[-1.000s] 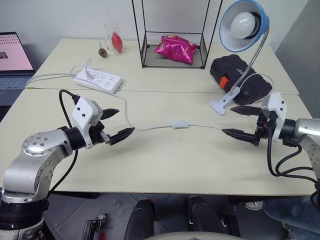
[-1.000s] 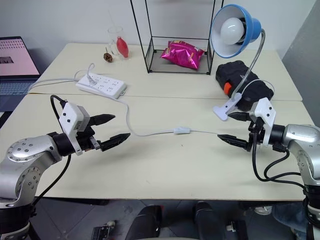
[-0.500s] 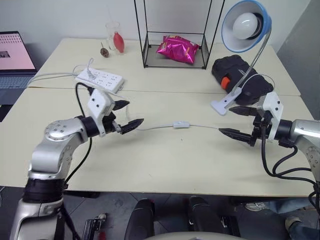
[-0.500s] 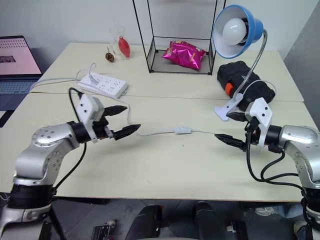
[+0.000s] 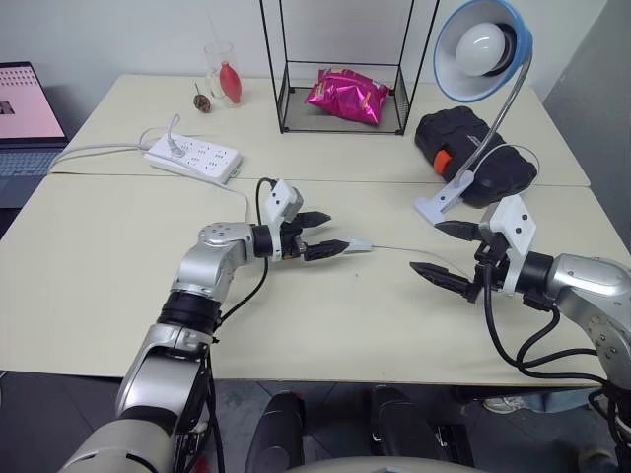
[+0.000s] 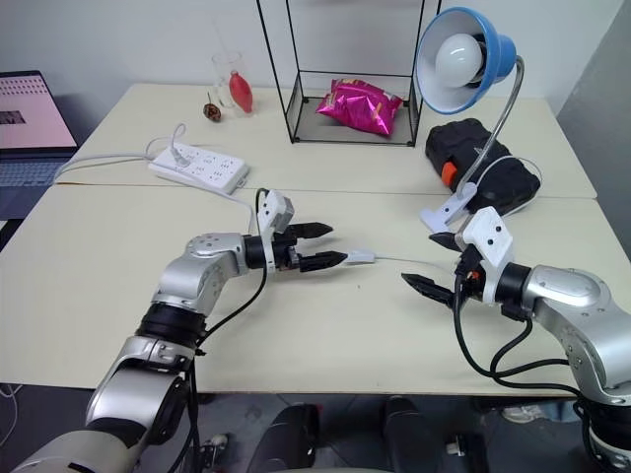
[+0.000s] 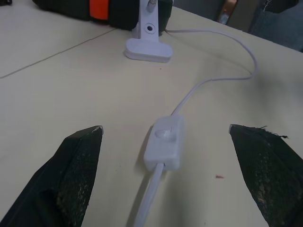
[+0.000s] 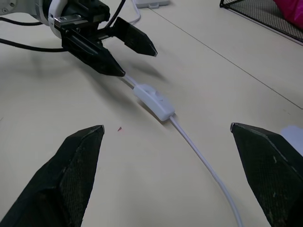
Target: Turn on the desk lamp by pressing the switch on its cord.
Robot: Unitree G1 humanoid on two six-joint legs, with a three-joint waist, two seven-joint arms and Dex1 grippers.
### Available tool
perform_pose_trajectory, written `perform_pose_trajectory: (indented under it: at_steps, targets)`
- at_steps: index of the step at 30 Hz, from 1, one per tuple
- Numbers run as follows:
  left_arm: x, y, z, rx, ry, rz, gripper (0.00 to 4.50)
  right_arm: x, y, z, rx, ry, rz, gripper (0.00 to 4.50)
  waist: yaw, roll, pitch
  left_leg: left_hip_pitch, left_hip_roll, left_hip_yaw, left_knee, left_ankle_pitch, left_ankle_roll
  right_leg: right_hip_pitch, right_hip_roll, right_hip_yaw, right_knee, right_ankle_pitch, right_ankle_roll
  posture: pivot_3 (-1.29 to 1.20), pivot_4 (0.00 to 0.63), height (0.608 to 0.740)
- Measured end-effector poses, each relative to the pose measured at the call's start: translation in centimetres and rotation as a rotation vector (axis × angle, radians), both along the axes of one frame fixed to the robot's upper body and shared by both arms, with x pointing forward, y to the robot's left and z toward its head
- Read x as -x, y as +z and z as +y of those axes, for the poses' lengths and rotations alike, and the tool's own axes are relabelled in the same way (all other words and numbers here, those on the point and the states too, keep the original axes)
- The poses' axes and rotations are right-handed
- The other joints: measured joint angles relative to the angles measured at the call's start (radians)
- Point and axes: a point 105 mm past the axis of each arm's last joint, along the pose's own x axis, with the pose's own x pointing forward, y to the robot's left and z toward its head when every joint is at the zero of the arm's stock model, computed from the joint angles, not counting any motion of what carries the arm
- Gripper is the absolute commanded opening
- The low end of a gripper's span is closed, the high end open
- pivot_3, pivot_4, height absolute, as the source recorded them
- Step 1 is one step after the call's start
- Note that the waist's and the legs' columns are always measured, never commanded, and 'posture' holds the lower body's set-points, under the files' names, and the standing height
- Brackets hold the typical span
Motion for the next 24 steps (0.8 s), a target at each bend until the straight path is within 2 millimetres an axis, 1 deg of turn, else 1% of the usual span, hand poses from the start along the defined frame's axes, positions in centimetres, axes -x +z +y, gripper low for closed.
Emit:
perform_pose_trajectory:
  at_steps: [5, 8, 15, 18, 23, 24]
  targets:
    - [-0.8, -1.4, -0.4, -0.067, -0.034, 0.044, 4.46, 0.9, -0.5, 0.1, 0.007, -0.017, 0.034, 4.5, 0.0, 0.0, 0.0, -0.001, -0.001, 0.0, 0.0, 0.0, 0.0, 0.0, 0.0, 0.0, 0.0, 0.0, 0.0, 0.0, 0.15, 0.74]
    - [-0.6, -2.5, -0.6, -0.1, -0.065, 0.077, 4.46, 1.2, -0.4, -0.3, 0.015, -0.041, 0.03, 4.5, 0.0, 0.0, 0.0, -0.001, -0.001, 0.0, 0.0, 0.0, 0.0, 0.0, 0.0, 0.0, 0.0, 0.0, 0.0, 0.0, 0.15, 0.74]
    - [-0.7, -2.6, -1.8, -0.111, -0.118, 0.098, 4.46, 1.8, -0.3, 0.0, 0.01, -0.04, 0.031, 4.5, 0.0, 0.0, 0.0, -0.001, -0.001, 0.0, 0.0, 0.0, 0.0, 0.0, 0.0, 0.0, 0.0, 0.0, 0.001, 0.0, 0.15, 0.74]
    - [-0.7, -2.6, -2.0, -0.12, -0.133, 0.092, 4.46, 2.0, -0.5, -0.2, 0.011, -0.053, 0.04, 4.5, 0.0, 0.0, 0.0, -0.001, -0.001, 0.0, 0.0, 0.0, 0.0, 0.0, 0.0, 0.0, 0.0, 0.0, 0.001, 0.0, 0.15, 0.74]
    - [-0.6, -2.8, -2.1, -0.136, -0.144, 0.081, 3.54, 2.0, -0.5, -0.3, 0.017, -0.055, 0.04, 4.5, 0.0, 0.0, 0.0, -0.001, -0.001, 0.0, 0.0, 0.0, 0.0, 0.0, 0.0, 0.0, 0.0, 0.0, 0.001, 0.0, 0.15, 0.74]
    - [-0.6, -2.8, -2.1, -0.138, -0.143, 0.082, 3.22, 2.0, -0.5, -0.3, 0.018, -0.055, 0.04, 4.5, 0.0, 0.0, 0.0, 0.0, -0.001, -0.001, 0.0, 0.0, 0.0, 0.0, 0.0, 0.0, 0.0, 0.0, 0.001, 0.0, 0.15, 0.74]
